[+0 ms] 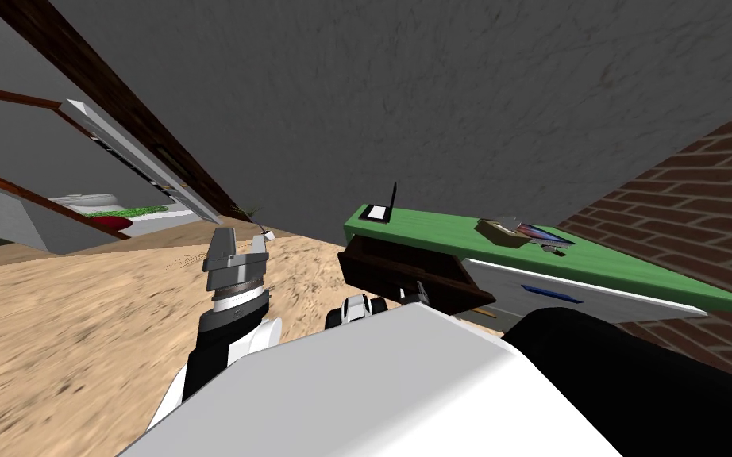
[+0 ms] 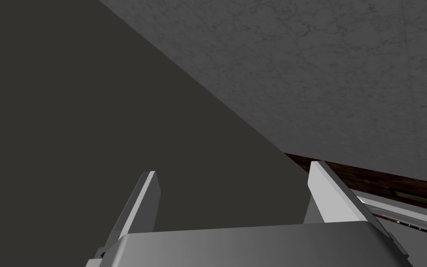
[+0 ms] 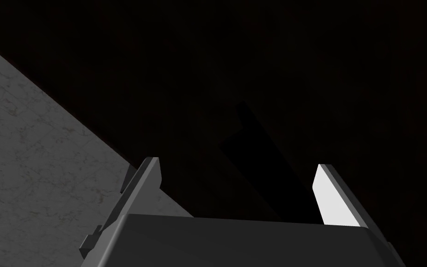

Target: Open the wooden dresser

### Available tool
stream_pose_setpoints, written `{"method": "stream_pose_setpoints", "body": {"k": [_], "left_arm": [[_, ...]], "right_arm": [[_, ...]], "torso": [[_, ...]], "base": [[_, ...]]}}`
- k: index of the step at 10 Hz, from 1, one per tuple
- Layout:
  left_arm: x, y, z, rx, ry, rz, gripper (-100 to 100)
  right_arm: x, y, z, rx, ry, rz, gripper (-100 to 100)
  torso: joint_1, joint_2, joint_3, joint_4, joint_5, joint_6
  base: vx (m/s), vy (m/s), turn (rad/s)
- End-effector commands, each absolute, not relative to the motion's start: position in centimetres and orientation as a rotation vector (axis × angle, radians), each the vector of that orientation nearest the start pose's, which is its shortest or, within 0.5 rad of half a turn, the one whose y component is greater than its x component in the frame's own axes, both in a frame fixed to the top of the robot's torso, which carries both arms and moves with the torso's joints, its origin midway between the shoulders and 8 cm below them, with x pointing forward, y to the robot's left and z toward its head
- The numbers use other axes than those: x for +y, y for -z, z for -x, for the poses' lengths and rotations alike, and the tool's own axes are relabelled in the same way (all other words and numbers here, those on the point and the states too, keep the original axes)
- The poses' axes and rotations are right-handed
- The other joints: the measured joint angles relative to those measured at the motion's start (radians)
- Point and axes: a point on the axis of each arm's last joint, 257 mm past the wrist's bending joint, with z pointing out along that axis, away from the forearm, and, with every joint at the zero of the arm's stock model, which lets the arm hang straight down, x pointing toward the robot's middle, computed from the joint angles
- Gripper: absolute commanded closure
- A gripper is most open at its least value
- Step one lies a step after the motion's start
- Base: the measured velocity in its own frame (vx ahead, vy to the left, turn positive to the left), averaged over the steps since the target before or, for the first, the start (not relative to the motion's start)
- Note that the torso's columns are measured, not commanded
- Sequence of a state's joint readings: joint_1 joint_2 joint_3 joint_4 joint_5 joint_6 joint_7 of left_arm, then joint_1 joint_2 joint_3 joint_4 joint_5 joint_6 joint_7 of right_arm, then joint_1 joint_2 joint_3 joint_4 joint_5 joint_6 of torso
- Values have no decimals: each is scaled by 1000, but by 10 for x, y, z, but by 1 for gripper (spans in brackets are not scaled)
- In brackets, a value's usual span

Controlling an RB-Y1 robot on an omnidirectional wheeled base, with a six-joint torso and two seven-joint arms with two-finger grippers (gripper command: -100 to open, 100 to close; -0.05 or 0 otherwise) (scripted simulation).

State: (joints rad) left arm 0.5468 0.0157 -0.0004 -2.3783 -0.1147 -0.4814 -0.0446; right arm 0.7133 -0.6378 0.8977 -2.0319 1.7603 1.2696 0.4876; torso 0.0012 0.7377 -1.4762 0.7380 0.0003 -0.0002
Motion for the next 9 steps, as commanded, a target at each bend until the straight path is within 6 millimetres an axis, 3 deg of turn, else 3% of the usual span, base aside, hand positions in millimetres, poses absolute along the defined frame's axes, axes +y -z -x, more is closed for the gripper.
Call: {"method": "stream_pose_setpoints", "body": {"k": [1, 6, 8, 9], "left_arm": [[264, -48, -327, 674, 1179, 527, 0], [264, -48, -327, 674, 1179, 527, 0], [264, -48, -327, 674, 1179, 527, 0], [264, -48, -327, 674, 1179, 527, 0]], "right_arm": [[-277, 265, -190, 1732, 1007, 471, -100], [-272, 246, -175, 1736, 1010, 467, -100], [-272, 246, -175, 1736, 1010, 467, -100], [-269, 261, -166, 1775, 999, 512, -100]], "torso": [[0, 2, 0, 1, 1, 0], [9, 13, -3, 10, 13, 1], [12, 16, -4, 13, 17, 1], [14, 18, -5, 14, 19, 1]], "base": [[55, -9, -9], [38, -8, -1], [16, -5, -9], [11, -5, 4]]}}
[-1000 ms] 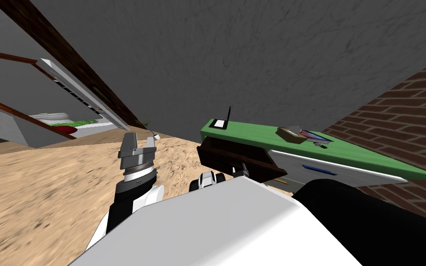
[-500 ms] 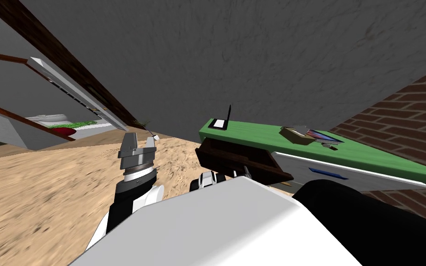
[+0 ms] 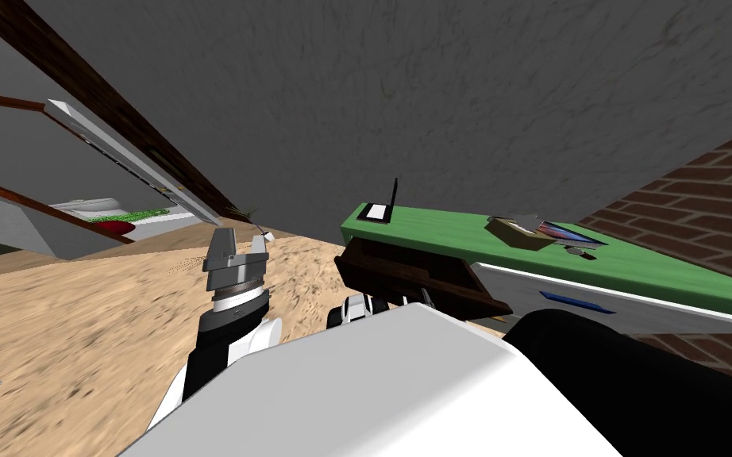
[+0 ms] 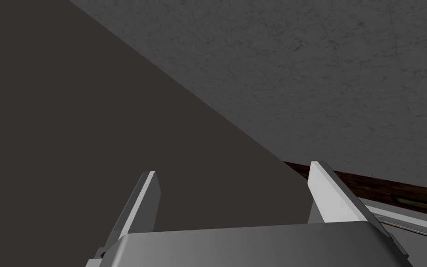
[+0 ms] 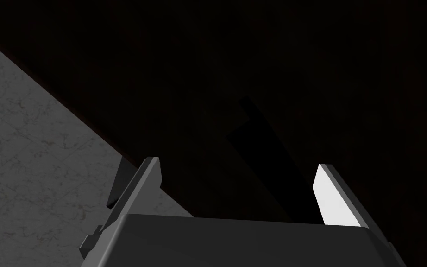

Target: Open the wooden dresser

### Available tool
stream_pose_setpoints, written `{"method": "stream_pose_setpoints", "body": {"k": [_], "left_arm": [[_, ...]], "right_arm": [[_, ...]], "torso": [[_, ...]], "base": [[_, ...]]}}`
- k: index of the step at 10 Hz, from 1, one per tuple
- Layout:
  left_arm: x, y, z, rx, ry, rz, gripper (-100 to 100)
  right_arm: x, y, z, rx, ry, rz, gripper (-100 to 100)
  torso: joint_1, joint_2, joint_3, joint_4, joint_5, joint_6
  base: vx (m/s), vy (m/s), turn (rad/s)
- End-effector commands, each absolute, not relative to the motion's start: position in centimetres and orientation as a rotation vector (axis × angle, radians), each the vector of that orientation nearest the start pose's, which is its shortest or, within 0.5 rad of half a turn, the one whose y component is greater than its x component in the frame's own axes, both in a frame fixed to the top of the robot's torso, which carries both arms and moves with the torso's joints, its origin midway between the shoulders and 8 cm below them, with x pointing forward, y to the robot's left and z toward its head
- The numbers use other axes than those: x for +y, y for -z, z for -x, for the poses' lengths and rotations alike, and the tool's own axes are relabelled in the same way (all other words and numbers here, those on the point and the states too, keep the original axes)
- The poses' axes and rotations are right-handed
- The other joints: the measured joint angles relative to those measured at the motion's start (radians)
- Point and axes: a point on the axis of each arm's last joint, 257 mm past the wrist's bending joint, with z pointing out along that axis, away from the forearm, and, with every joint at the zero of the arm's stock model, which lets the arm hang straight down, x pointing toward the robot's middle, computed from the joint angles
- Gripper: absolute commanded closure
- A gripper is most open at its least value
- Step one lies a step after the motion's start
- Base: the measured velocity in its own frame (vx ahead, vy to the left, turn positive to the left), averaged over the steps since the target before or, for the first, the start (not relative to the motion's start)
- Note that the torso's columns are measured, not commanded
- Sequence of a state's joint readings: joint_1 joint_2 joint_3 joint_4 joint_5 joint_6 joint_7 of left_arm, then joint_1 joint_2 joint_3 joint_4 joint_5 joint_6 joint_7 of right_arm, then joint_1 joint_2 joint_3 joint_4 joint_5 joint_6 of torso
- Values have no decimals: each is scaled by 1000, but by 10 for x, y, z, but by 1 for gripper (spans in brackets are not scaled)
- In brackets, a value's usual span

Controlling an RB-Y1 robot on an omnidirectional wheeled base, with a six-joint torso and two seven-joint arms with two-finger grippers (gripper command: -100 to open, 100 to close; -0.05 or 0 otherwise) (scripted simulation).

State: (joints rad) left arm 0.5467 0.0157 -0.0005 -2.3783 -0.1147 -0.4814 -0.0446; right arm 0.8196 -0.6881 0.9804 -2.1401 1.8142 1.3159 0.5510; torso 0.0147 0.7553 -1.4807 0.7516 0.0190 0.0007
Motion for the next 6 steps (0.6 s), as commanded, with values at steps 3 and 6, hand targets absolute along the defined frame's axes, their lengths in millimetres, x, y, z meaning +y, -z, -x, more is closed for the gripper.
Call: {"method": "stream_pose_setpoints", "body": {"k": [3, 6], "left_arm": [[264, -48, -327, 674, 1179, 527, 0], [264, -48, -327, 674, 1179, 527, 0]], "right_arm": [[-268, 269, -162, 1794, 996, 535, 0], [-268, 271, -161, 1798, 997, 543, 0]], "torso": [[-7, -9, 5, -9, -13, 0], [-12, -14, 6, -12, -17, 0]], "base": [[-1, -1, 4], [0, 0, 0]]}}
